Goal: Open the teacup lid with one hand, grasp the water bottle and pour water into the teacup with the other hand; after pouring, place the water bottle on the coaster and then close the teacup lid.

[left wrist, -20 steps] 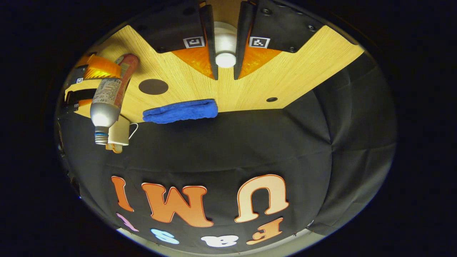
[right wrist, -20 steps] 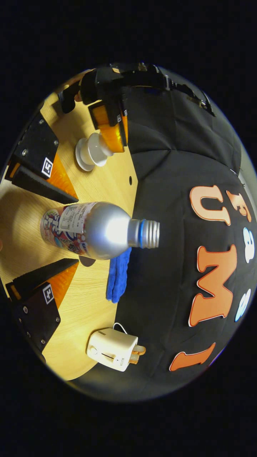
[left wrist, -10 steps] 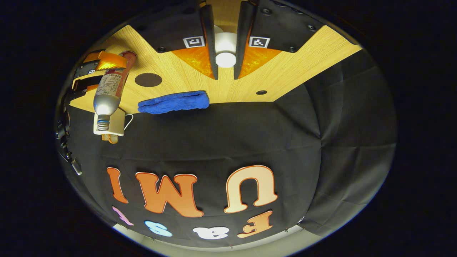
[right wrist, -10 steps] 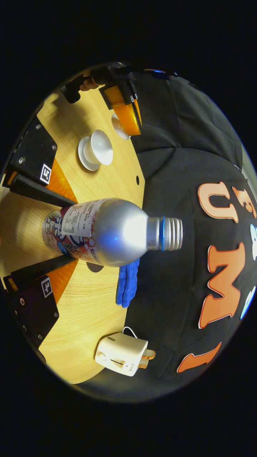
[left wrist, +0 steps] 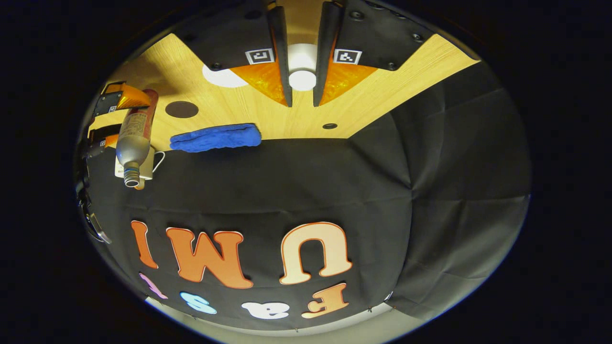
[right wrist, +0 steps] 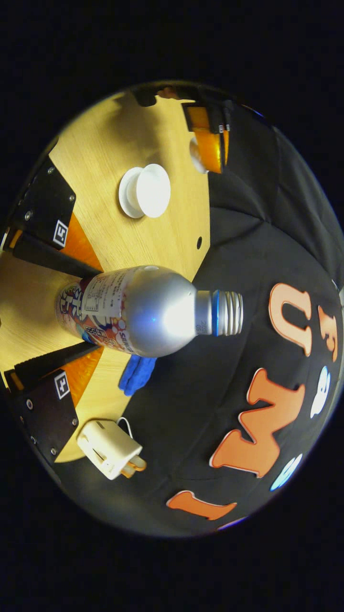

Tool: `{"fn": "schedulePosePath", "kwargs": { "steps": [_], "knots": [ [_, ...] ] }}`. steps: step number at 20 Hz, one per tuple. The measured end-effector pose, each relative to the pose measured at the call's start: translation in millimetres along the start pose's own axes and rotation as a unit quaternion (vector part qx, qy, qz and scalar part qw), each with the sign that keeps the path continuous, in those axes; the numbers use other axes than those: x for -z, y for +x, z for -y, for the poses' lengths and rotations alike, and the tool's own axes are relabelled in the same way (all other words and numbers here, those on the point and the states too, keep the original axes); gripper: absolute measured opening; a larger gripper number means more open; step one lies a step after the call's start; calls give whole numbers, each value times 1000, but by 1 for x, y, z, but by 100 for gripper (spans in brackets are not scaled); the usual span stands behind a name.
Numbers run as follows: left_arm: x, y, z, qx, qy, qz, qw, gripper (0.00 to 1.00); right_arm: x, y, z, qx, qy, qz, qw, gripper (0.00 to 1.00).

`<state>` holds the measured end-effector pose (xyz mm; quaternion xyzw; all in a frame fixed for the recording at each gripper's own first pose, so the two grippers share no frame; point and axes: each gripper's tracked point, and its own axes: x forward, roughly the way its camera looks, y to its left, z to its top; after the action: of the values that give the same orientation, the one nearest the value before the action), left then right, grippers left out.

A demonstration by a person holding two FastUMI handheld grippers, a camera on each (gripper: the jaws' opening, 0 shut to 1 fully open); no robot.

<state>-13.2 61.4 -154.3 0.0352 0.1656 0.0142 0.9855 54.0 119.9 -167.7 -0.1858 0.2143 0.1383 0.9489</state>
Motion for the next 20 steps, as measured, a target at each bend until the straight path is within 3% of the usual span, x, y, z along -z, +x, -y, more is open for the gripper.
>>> {"fn": "schedulePosePath", "kwargs": {
  "steps": [8, 14, 18, 20],
  "knots": [
    [8, -6, -46, -37, 0, -3, 999, 31, -29, 8, 5, 38, -132, 17, 990, 78],
    [15, -8, -69, -50, -10, -7, 999, 31, -38, 15, -4, 65, -264, 29, 962, 78],
    [17, -8, -81, -55, -7, -10, 998, 31, -35, 15, -9, 71, -322, 29, 944, 81],
    [17, -7, -86, -57, -7, -10, 998, 31, -35, 16, -12, 77, -347, 30, 934, 78]
  ]
}}
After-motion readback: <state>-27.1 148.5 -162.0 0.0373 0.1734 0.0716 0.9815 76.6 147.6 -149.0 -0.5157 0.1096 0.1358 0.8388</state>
